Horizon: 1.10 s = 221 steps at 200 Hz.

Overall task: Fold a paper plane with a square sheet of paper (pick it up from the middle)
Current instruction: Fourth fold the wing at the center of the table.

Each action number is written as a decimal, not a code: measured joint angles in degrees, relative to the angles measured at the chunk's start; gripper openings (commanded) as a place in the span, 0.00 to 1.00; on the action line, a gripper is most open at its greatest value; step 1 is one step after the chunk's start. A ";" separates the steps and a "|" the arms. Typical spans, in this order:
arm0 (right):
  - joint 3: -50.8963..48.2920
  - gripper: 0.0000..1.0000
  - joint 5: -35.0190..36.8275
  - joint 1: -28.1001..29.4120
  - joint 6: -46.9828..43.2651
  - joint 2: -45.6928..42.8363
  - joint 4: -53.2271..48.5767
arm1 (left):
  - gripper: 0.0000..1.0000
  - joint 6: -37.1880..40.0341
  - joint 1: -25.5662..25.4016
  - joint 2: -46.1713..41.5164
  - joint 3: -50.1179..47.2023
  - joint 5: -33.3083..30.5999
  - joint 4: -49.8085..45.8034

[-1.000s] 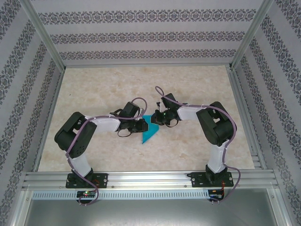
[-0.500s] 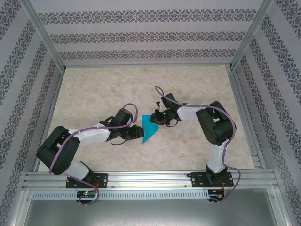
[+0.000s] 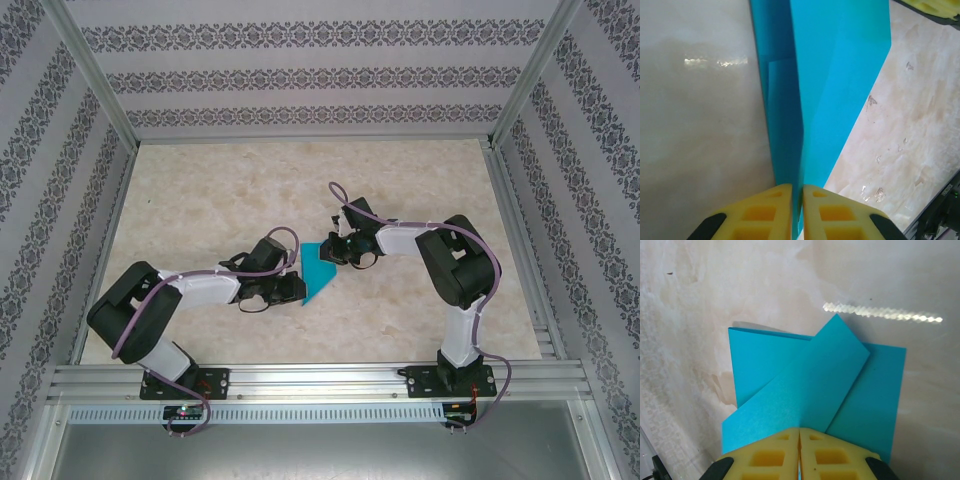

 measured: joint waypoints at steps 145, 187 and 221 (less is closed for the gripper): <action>1.86 0.09 -0.15 0.00 0.11 1.07 -1.77 | 0.20 0.92 -1.68 1.05 0.90 -1.01 -1.86; 1.86 0.09 -0.15 0.00 0.13 1.07 -1.75 | 0.28 3.21 -2.10 -6.64 4.98 -5.64 -9.03; 1.86 0.09 -0.17 0.00 0.11 1.11 -1.75 | 0.22 3.50 -2.10 -6.58 7.13 -6.05 -8.15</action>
